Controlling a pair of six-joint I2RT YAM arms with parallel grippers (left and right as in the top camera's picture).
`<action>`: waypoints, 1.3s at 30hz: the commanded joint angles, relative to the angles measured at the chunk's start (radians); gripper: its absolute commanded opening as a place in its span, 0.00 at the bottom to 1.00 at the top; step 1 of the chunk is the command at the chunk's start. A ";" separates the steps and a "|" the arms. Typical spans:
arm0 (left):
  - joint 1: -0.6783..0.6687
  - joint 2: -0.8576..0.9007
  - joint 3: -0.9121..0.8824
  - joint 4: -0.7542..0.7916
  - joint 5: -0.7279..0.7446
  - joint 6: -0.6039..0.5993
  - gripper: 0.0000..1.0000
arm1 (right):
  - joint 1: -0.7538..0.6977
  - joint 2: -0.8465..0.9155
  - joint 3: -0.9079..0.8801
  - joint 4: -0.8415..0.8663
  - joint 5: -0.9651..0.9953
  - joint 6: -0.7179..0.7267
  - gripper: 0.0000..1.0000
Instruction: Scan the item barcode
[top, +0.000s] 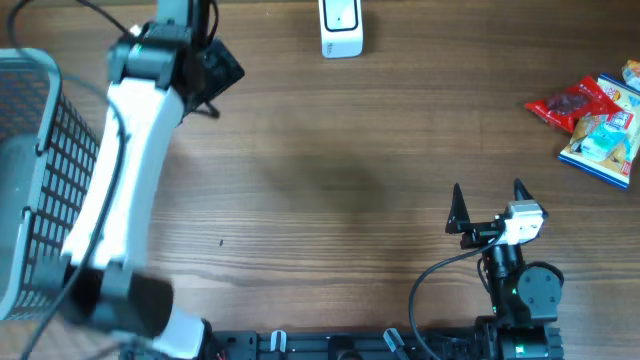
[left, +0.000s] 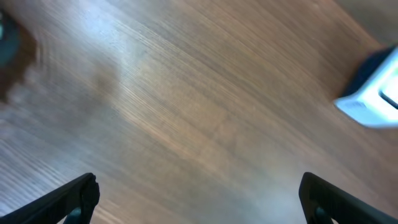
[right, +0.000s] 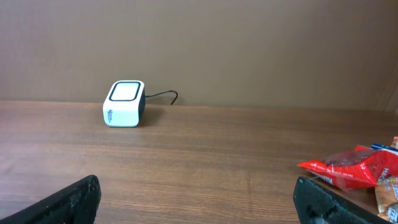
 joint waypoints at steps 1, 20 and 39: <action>0.005 -0.262 -0.284 0.161 0.096 0.225 1.00 | 0.006 -0.012 -0.001 0.000 -0.003 -0.018 1.00; 0.180 -1.633 -1.619 1.074 0.365 0.685 1.00 | 0.006 -0.012 -0.001 0.000 -0.003 -0.018 1.00; 0.208 -1.687 -1.735 1.054 0.130 0.562 1.00 | 0.006 -0.012 -0.001 0.000 -0.003 -0.018 0.99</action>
